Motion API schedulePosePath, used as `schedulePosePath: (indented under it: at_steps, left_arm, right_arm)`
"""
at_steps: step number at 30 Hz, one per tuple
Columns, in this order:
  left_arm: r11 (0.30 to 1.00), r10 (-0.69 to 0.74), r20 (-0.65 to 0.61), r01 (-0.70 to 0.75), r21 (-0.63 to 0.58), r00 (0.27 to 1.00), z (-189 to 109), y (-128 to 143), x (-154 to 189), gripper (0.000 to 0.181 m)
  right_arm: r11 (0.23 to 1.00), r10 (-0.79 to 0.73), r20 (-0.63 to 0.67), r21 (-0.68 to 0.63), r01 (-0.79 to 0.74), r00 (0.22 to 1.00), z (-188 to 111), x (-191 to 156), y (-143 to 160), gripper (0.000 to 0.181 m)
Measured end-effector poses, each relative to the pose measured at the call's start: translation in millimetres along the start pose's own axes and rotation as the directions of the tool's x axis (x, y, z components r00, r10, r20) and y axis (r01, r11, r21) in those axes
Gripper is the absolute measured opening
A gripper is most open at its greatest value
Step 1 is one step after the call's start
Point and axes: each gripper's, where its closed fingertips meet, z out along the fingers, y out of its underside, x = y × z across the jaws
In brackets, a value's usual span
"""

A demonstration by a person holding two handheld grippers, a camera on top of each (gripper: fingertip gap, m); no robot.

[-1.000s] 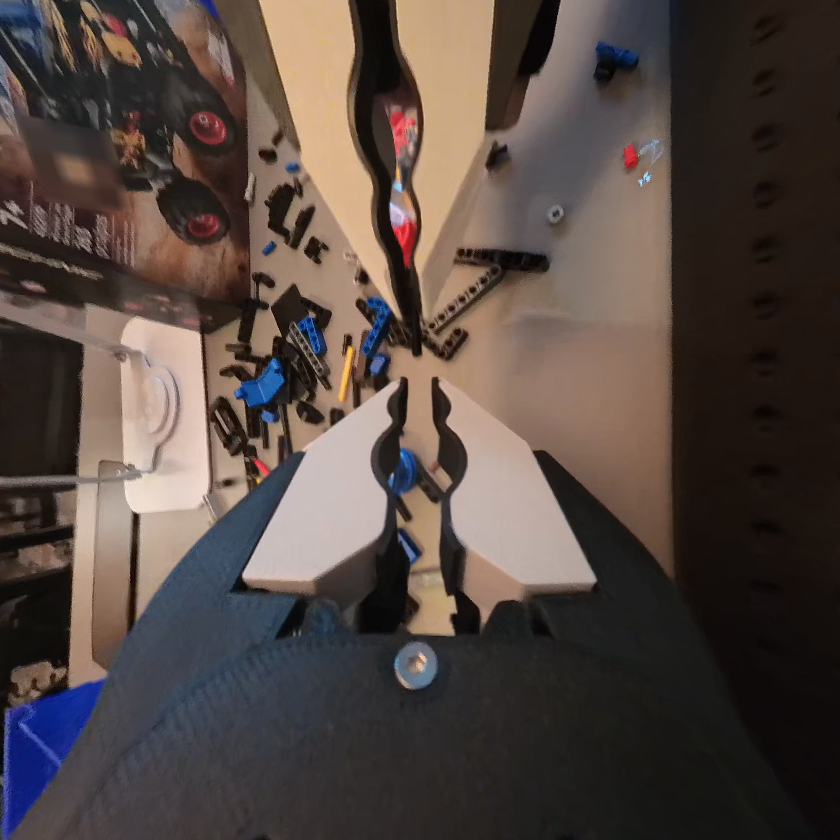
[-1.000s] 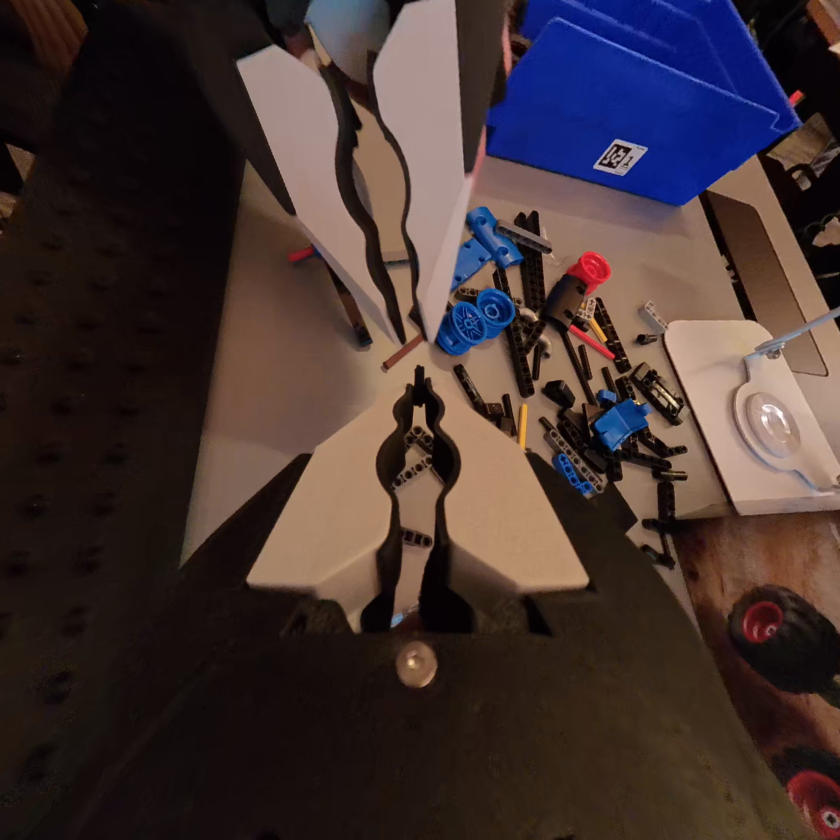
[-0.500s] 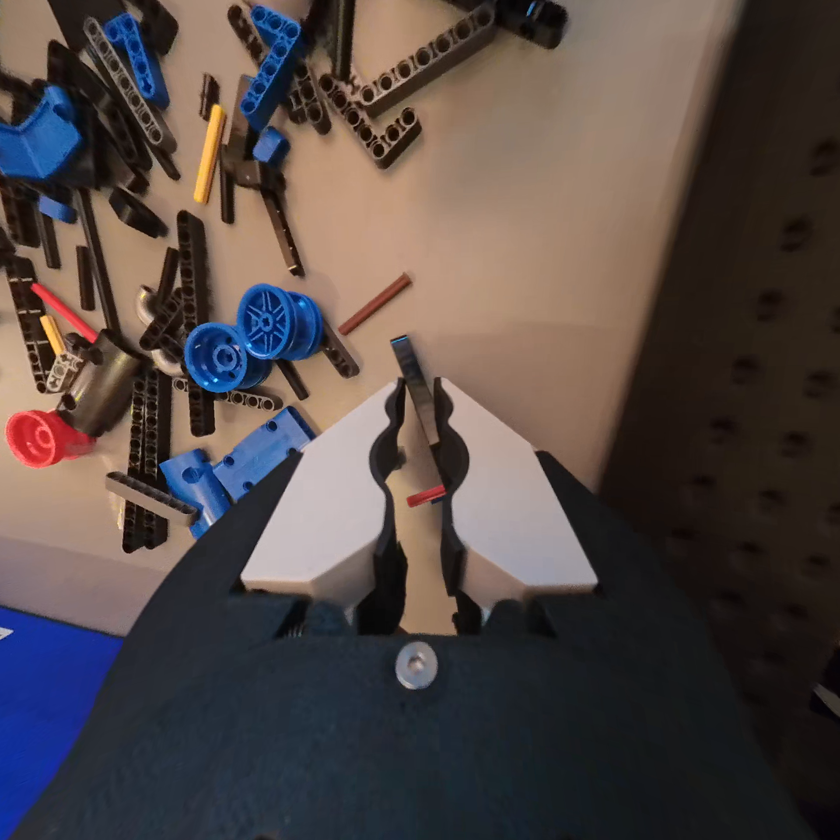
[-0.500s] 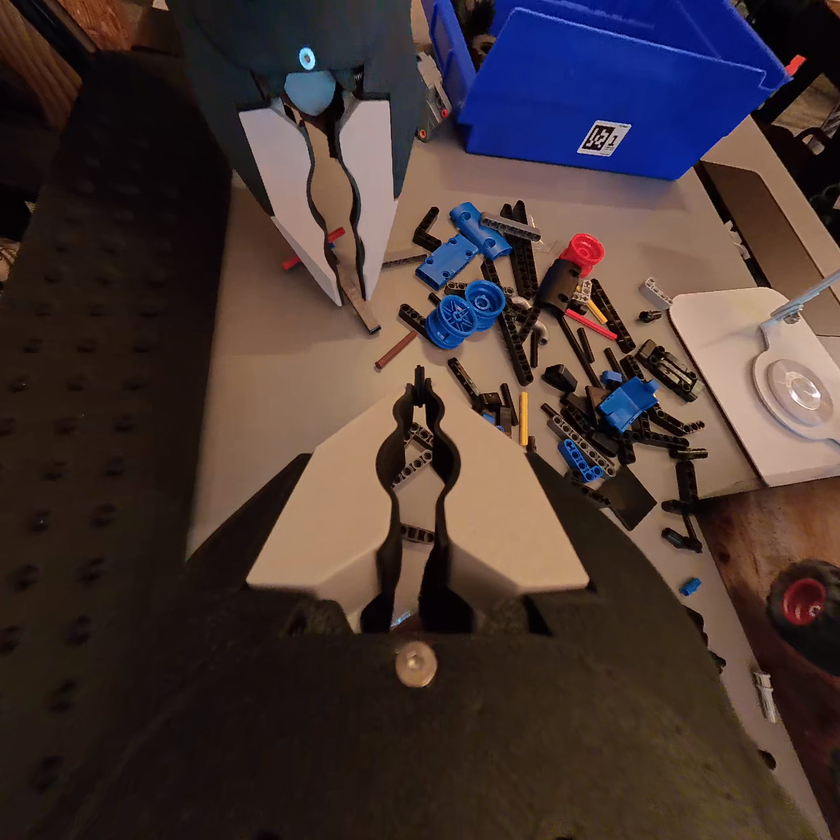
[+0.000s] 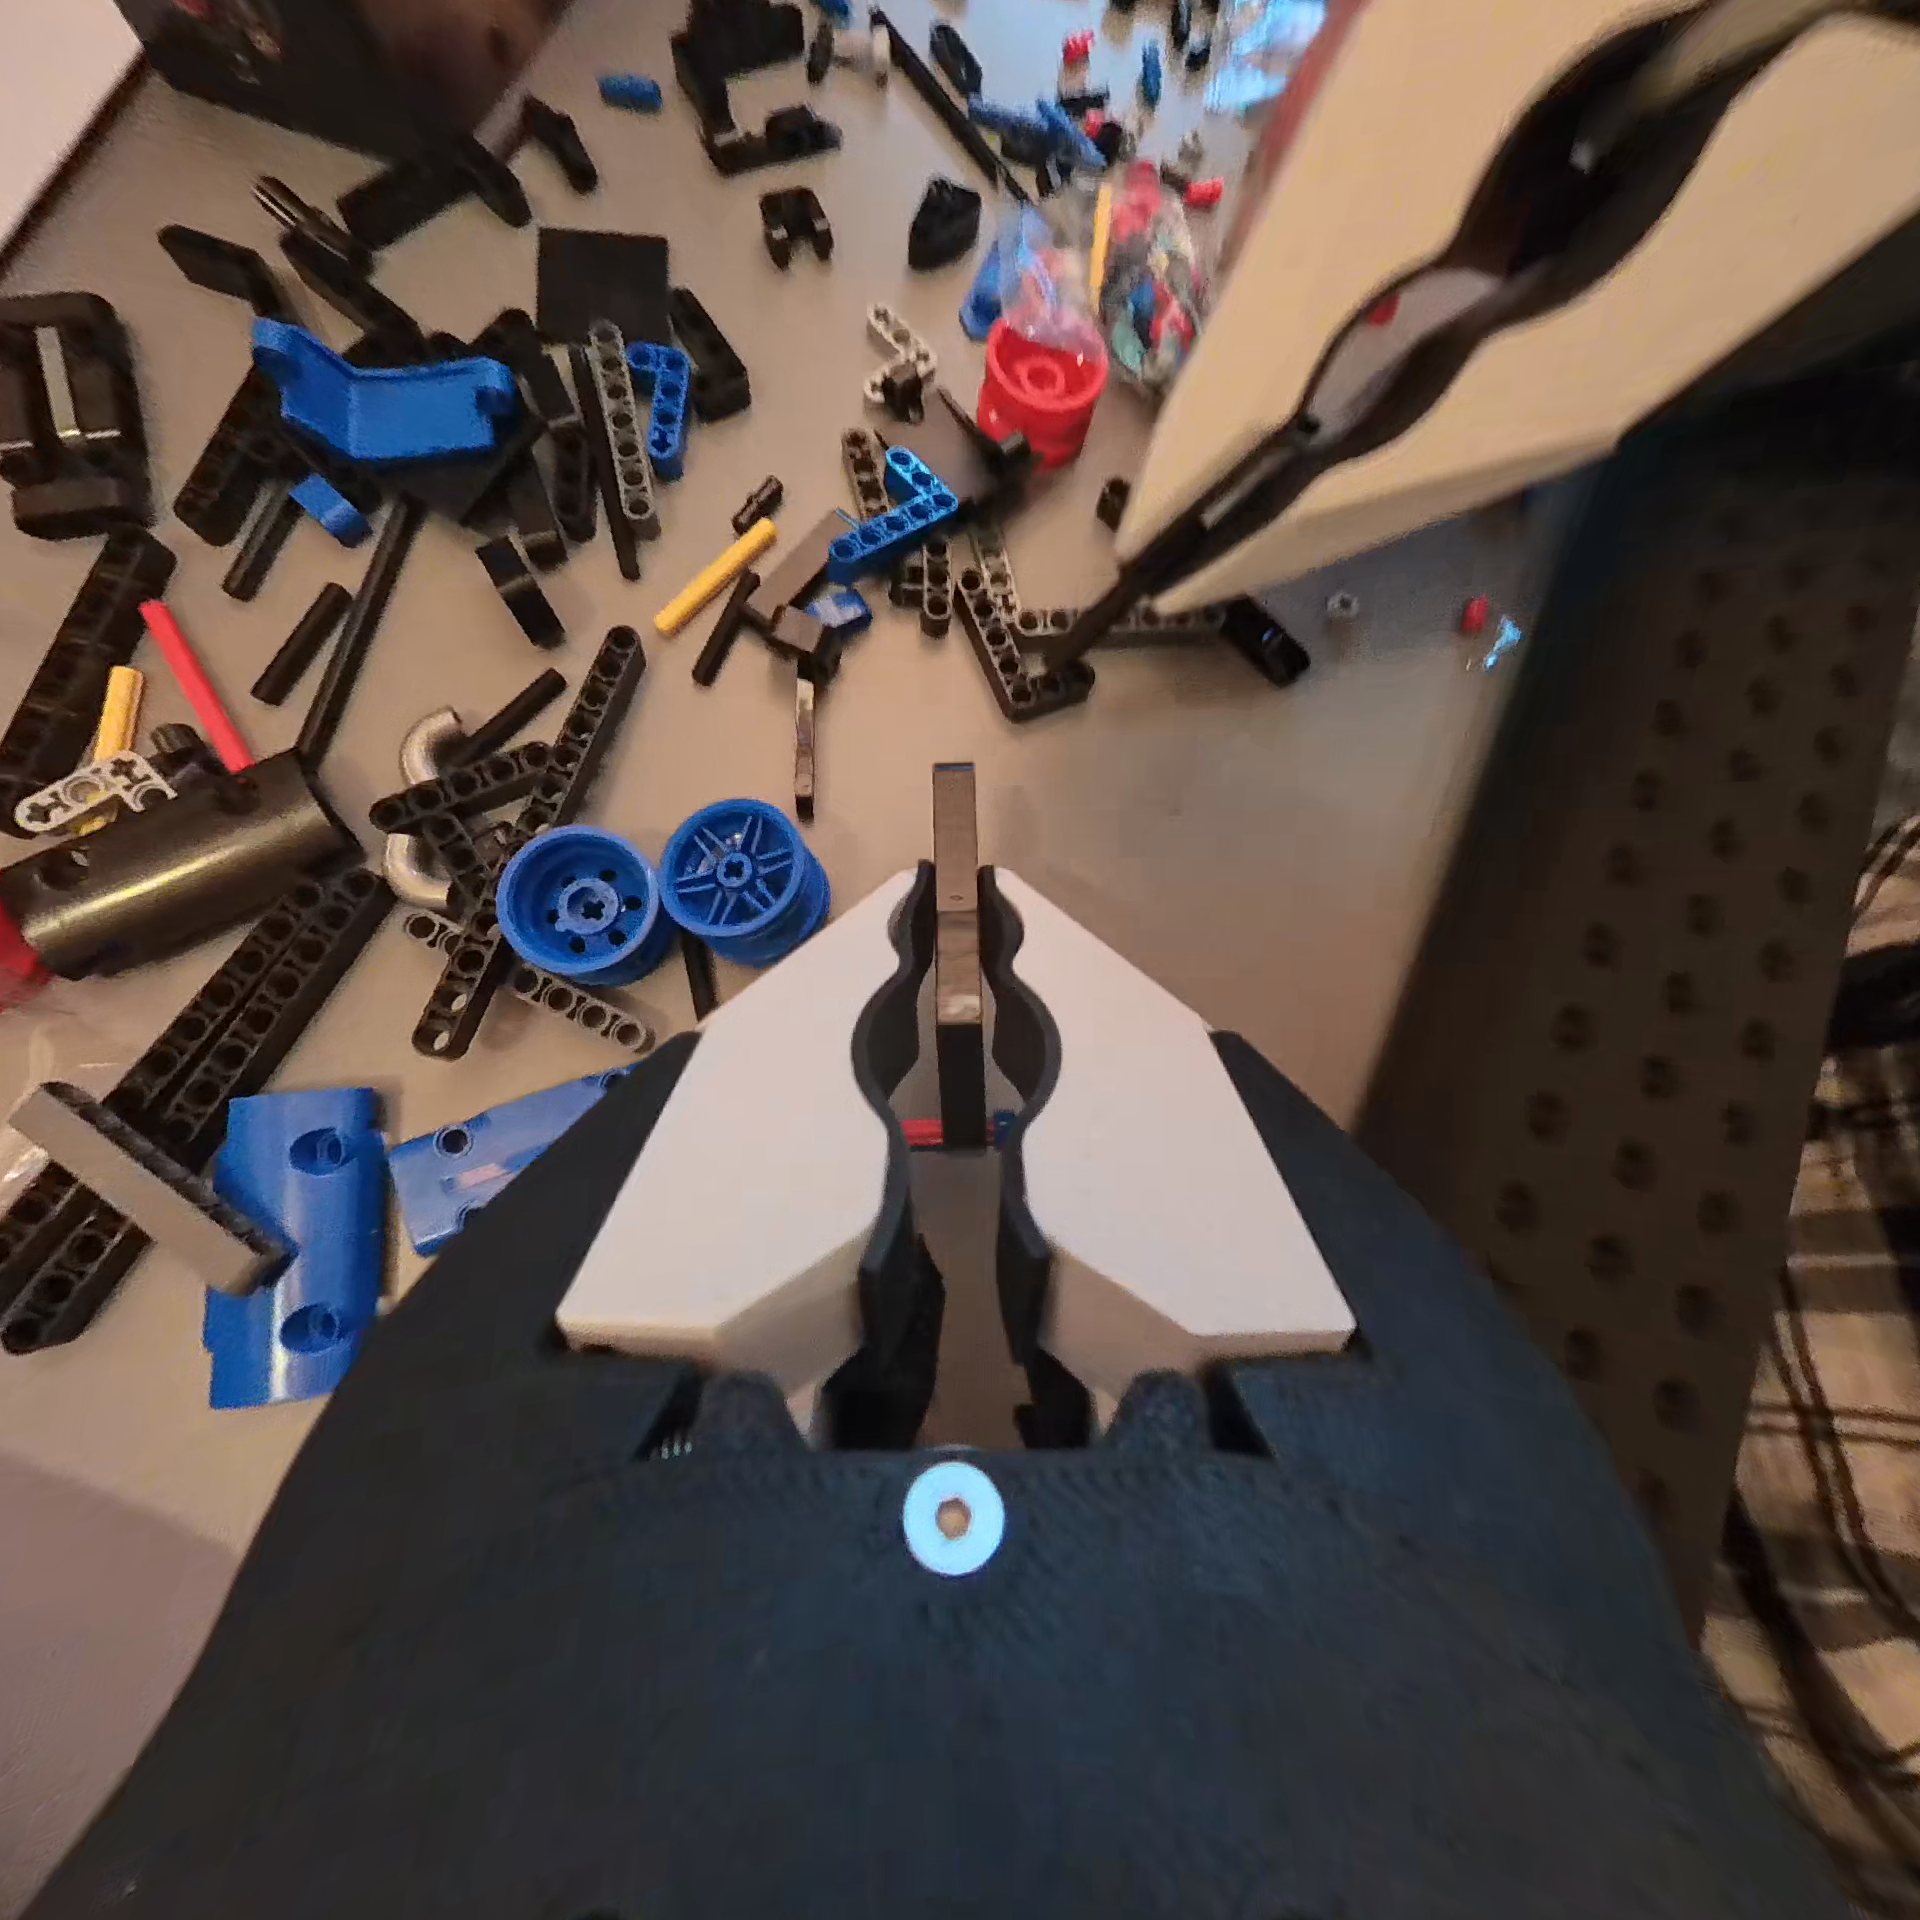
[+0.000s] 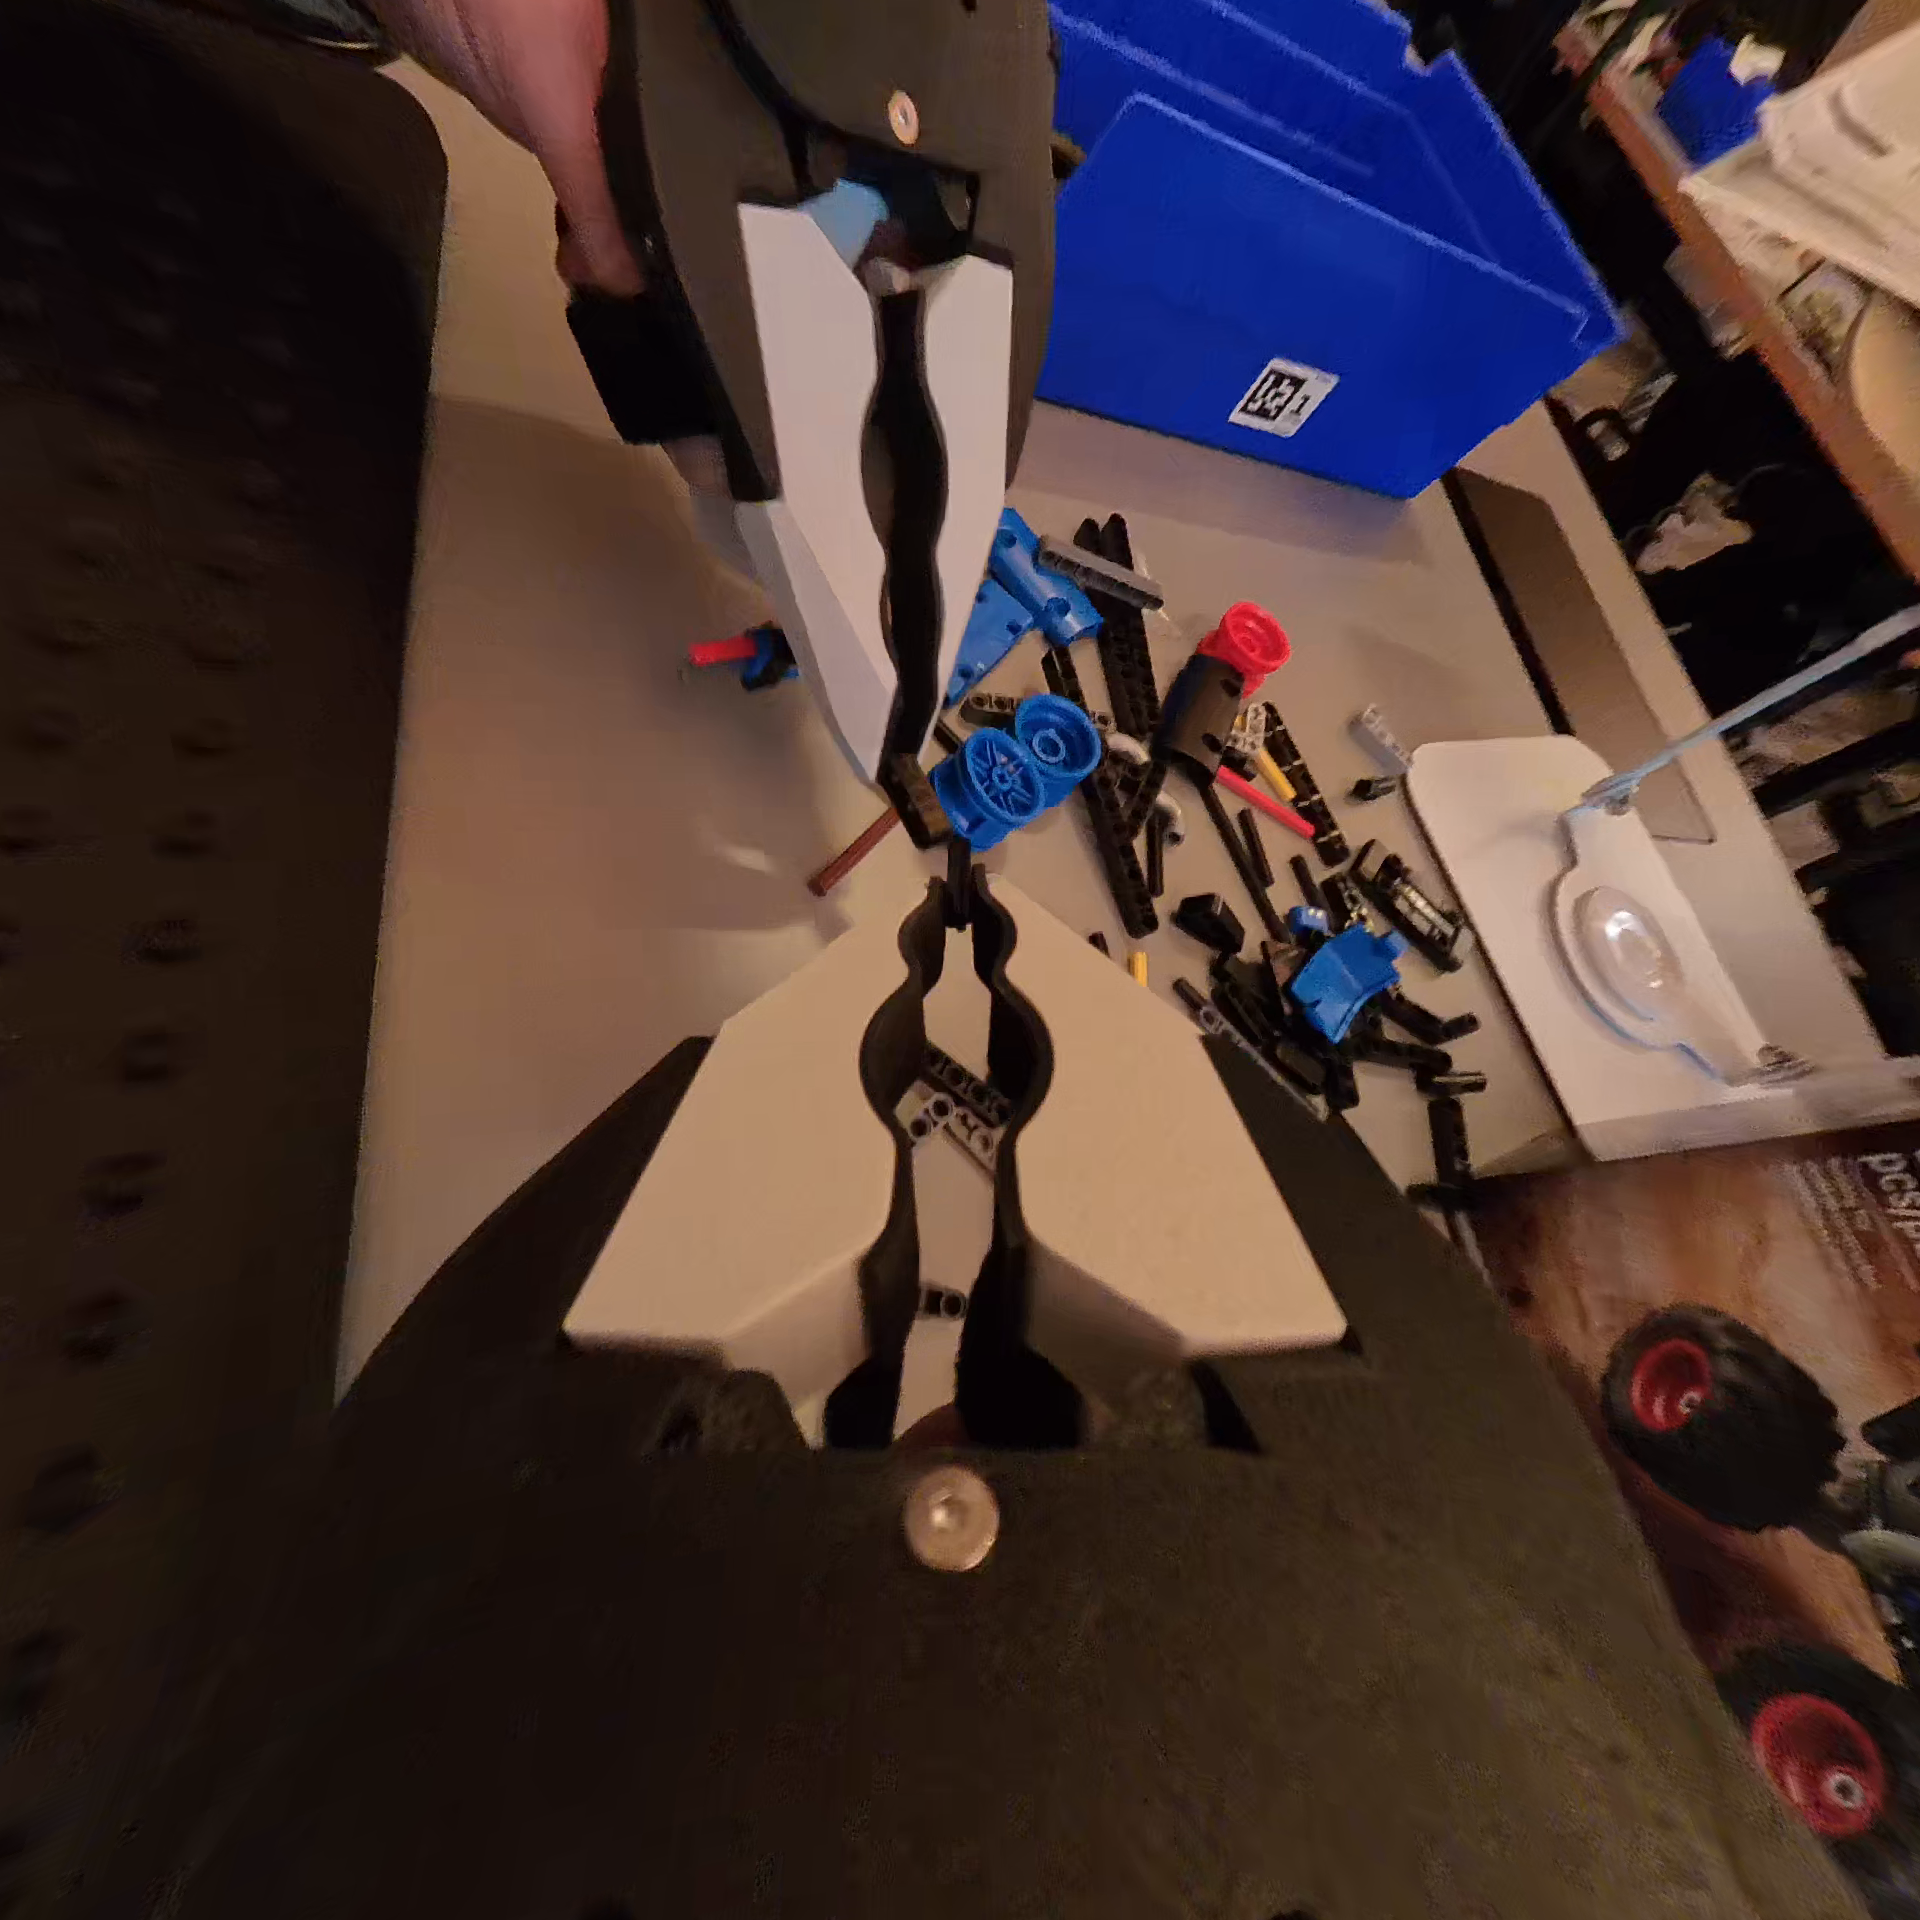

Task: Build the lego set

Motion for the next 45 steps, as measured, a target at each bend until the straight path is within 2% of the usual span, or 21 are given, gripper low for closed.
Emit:
schedulePosePath:
  at_steps: [6, 22, 33, 40, 45]
  left_arm:
    - [0.991, -0.096, -0.030, 0.098, 0.090, 0.995, -0.3, -10.6, 0.2, 0.006]
    - [0.950, -0.205, -0.073, 0.217, 0.226, 0.976, -4.1, -31.5, -0.2, 0.006]
    - [0.920, -0.257, -0.093, 0.273, 0.281, 0.962, -8.1, -42.2, -1.4, 0.006]
    - [0.934, -0.222, -0.038, 0.223, 0.279, 0.974, -8.8, -45.0, -1.3, 0.006]
    - [0.955, -0.129, 0.023, 0.118, 0.271, 0.991, -11.2, -46.9, 1.2, 0.006]
  right_arm:
    - [0.989, -0.136, -0.080, -0.072, 0.130, 0.987, 8.7, -1.4, 4.6, 0.002]
    - [0.988, -0.151, -0.194, -0.066, 0.140, 0.969, 6.1, 15.8, -0.8, 0.001]
    - [0.954, -0.295, -0.308, -0.147, 0.262, 0.904, 3.3, 26.1, -4.2, 0.001]
    - [0.874, -0.481, -0.355, -0.266, 0.406, 0.802, 4.0, 28.4, -5.2, 0.002]
    - [0.866, -0.499, -0.355, -0.240, 0.439, 0.790, 1.7, 29.1, -7.8, 0.002]
